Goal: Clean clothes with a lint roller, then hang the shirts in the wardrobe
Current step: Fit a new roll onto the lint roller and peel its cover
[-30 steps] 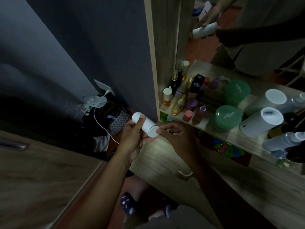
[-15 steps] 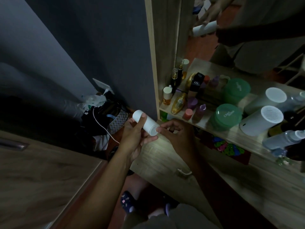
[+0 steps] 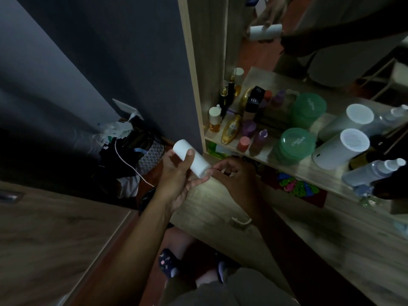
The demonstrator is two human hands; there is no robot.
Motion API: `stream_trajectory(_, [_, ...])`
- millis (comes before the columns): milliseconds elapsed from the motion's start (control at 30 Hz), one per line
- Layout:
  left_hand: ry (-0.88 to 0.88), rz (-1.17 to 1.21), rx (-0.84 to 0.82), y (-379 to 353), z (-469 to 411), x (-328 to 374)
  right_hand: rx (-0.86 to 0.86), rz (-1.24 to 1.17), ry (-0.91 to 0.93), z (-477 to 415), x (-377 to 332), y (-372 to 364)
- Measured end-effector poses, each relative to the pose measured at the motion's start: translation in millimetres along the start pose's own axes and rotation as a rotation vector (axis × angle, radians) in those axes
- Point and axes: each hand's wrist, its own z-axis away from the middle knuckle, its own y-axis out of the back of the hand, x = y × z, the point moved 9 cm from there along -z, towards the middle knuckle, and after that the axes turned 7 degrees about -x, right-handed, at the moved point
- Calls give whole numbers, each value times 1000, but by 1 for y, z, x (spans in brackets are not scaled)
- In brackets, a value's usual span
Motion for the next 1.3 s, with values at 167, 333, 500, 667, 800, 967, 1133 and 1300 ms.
stream_trajectory(167, [-32,-158,-3,0,-16,-21,5,64,-92,21,50,14])
stream_trajectory(333, [-19,-310,-25,-1,-29,-51,50,246,-396,63,144,33])
stream_trajectory(500, [-17,-433,-40,-2,-36,-77,128,520,-549,104,186,55])
stream_trajectory(667, [-16,-510,-58,-5,-38,-90,-242,845,-737,115,226,35])
stream_trajectory(800, [1,-552,-75,-4,-39,-95,-206,759,-807,112,230,31])
stream_trajectory(967, [25,-529,-48,5,-37,-89,-186,543,-684,96,213,25])
stream_trajectory(1133, [4,-478,15,14,-29,-66,-95,360,-483,59,159,24])
stream_trajectory(1300, [47,-357,-5,10,-13,-39,-61,446,-158,19,71,20])
